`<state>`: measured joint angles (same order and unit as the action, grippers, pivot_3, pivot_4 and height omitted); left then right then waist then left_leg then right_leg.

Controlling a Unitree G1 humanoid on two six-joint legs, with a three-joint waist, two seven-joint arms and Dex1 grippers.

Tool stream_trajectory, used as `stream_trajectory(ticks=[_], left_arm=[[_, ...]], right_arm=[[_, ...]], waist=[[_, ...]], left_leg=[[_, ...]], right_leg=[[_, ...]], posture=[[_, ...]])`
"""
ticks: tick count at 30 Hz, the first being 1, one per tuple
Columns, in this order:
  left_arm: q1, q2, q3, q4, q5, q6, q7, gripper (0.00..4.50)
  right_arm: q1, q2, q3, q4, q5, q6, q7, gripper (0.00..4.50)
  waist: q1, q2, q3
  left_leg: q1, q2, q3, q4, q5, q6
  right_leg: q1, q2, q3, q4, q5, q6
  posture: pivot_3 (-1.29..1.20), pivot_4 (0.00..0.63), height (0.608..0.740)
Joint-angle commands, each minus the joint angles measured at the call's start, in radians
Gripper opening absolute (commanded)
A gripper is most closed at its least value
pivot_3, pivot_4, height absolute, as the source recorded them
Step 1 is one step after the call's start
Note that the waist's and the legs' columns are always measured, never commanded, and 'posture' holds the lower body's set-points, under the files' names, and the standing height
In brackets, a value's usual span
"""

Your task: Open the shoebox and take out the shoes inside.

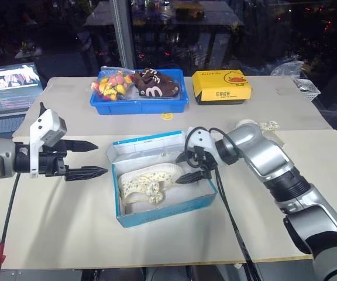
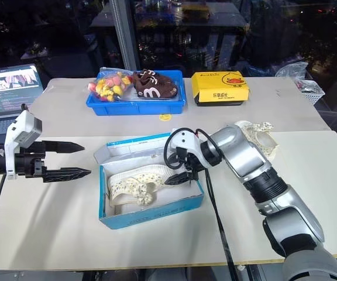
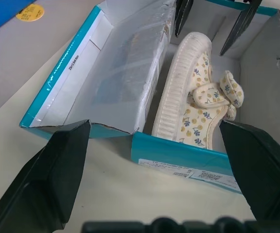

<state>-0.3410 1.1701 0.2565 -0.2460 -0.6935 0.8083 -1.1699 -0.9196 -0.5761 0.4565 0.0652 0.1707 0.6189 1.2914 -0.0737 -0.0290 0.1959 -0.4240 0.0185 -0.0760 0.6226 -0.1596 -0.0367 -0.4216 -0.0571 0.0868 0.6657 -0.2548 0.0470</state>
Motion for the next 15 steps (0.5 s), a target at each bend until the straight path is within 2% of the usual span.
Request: stream_trajectory(ticks=[1, 5, 7, 12, 15], left_arm=[[-0.009, 0.013, 0.036, -0.012, -0.003, -0.015, -0.004, 4.50], [-0.015, 0.010, 0.029, -0.008, -0.001, -0.018, -0.004, 4.50], [-0.018, 0.009, 0.027, -0.007, 0.000, -0.020, -0.004, 4.50], [-0.021, 0.008, 0.024, -0.005, 0.001, -0.022, -0.005, 4.50], [-0.020, 0.006, 0.022, -0.003, 0.002, -0.024, -0.005, 4.50]], right_arm=[[0.000, 0.021, -0.020, -0.010, 0.004, 0.017, -0.021, 2.50], [-0.007, 0.021, -0.038, -0.033, 0.019, 0.034, -0.022, 1.16], [-0.007, 0.020, -0.042, -0.044, 0.023, 0.042, -0.024, 0.78], [-0.014, 0.022, -0.100, -0.078, 0.093, 0.074, -0.009, 0.58], [-0.060, 0.062, -0.232, -0.060, 0.223, 0.163, -0.025, 0.58]], waist=[[-0.001, 0.000, 0.000], [-0.001, 0.000, 0.000], [0.000, 0.000, 0.000], [0.001, 0.000, 0.000], [0.002, 0.000, 0.000]], left_leg=[[0.000, 0.000, 0.000, 0.000, 0.000, 0.000], [0.000, 0.000, 0.000, 0.000, 0.000, 0.000], [0.000, 0.000, 0.000, 0.000, 0.000, 0.000], [-0.001, 0.000, 0.000, 0.000, 0.000, 0.000], [-0.001, 0.000, 0.000, 0.000, 0.000, 0.000]], right_leg=[[0.000, 0.000, 0.000, 0.000, 0.000, 0.000], [0.000, 0.000, 0.000, 0.000, 0.000, 0.000], [0.000, 0.000, 0.000, 0.000, 0.000, 0.000], [-0.001, 0.000, 0.000, 0.000, 0.000, 0.000], [0.000, 0.000, 0.000, 0.000, 0.000, 0.000]], posture=[[0.00, 0.150, 0.740], [0.00, 0.150, 0.740], [0.00, 0.150, 0.740], [0.00, 0.150, 0.740], [0.00, 0.150, 0.740]])
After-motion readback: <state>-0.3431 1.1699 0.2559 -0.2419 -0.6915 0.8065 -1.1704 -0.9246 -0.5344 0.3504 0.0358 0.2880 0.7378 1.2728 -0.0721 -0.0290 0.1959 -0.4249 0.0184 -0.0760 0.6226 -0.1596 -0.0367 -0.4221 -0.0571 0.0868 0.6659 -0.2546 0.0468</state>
